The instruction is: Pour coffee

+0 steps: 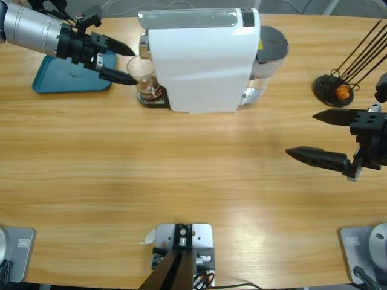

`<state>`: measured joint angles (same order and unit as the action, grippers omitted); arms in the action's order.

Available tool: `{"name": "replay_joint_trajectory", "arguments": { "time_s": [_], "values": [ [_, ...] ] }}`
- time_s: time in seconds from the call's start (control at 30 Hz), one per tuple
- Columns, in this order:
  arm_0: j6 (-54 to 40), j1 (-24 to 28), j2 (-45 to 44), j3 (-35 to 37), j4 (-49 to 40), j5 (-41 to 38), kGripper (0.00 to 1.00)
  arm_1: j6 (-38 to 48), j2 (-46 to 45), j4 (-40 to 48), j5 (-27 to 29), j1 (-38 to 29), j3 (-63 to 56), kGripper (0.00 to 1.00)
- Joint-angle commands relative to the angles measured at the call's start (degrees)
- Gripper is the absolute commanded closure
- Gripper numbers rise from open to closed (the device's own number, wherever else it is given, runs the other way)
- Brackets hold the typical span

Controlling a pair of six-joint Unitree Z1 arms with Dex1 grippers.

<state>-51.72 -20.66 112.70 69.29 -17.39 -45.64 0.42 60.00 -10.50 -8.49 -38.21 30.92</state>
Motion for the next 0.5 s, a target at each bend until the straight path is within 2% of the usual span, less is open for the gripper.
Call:
{"name": "replay_joint_trajectory", "arguments": {
  "time_s": [0.03,0.5],
  "values": [
    [1.1,-2.3,4.1,1.3,0.7,-0.5,0.0,0.3,1.4,-0.1,-1.2,-0.5,-0.2,0.0],
    [1.6,-4.4,5.0,2.2,0.7,3.1,0.0,0.3,1.4,-0.1,-1.2,-0.5,-0.2,0.0]
  ]
}}
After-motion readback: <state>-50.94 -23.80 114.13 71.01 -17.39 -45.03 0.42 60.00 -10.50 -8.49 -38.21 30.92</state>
